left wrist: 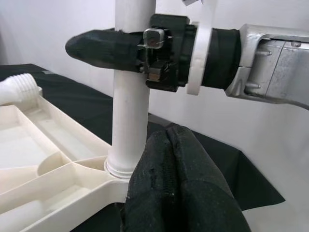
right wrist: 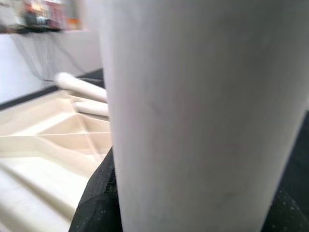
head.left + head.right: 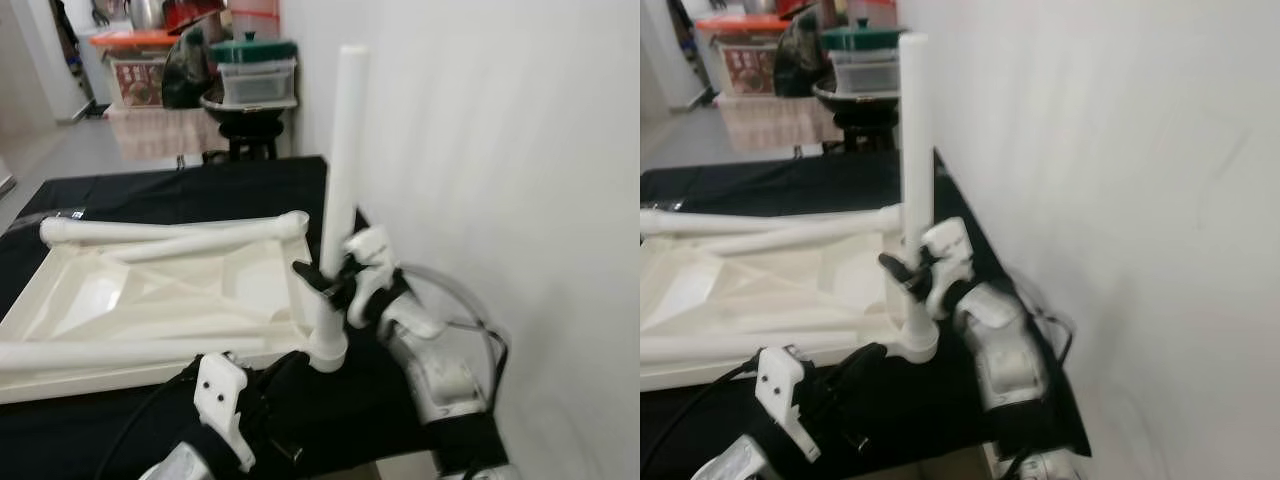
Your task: Building children table
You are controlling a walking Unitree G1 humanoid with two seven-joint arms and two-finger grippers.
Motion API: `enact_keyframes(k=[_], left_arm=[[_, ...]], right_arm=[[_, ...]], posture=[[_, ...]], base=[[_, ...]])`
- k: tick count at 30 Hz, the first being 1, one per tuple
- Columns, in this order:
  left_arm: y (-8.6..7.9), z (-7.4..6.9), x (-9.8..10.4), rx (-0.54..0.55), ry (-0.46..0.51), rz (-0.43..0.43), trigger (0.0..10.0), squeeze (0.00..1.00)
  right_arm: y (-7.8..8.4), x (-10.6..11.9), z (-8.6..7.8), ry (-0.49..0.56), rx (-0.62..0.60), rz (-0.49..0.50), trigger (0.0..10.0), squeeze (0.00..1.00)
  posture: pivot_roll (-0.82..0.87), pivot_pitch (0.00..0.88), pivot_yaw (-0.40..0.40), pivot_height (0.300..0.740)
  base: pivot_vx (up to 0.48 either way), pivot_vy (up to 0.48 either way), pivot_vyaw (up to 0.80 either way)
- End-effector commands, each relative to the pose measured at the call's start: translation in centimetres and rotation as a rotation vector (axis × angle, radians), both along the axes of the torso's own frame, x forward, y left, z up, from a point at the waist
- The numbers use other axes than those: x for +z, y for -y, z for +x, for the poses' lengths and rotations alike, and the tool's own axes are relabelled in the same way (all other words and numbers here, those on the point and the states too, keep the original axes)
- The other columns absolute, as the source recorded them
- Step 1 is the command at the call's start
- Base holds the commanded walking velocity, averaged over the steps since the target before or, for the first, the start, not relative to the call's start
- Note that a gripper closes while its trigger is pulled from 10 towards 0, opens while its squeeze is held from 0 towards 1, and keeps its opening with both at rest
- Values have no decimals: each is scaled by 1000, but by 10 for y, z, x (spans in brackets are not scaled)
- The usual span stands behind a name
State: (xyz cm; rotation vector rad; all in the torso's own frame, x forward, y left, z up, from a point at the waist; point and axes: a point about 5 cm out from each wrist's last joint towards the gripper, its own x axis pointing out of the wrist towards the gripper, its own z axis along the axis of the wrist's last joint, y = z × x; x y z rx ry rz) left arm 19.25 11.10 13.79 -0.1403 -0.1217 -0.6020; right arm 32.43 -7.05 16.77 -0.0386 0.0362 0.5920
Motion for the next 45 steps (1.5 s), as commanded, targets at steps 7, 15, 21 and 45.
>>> enact_keyframes(k=[7, 15, 21, 45], left_arm=[[-1, 0, 0, 0, -3, 4, 10000, 0], [2, 0, 2, -1, -1, 0, 10000, 0], [4, 0, 1, -4, -2, -3, 10000, 0], [1, -2, -2, 6, -8, 1, 10000, 0]], right_arm=[[3, -26, 2, -118, -70, -112, 0, 0], [-5, -2, 4, -42, 199, -54, 10000, 1000], [7, 19, 8, 57, 527, -79, 10000, 0], [36, -1, 20, -41, 446, -101, 0, 0]], posture=[[30, 0, -13, 740], [31, 0, -18, 740], [39, 0, -29, 740], [47, 0, -38, 740]], base=[[0, 0, 0], [0, 0, 0], [0, 0, 0], [0, 0, 0]])
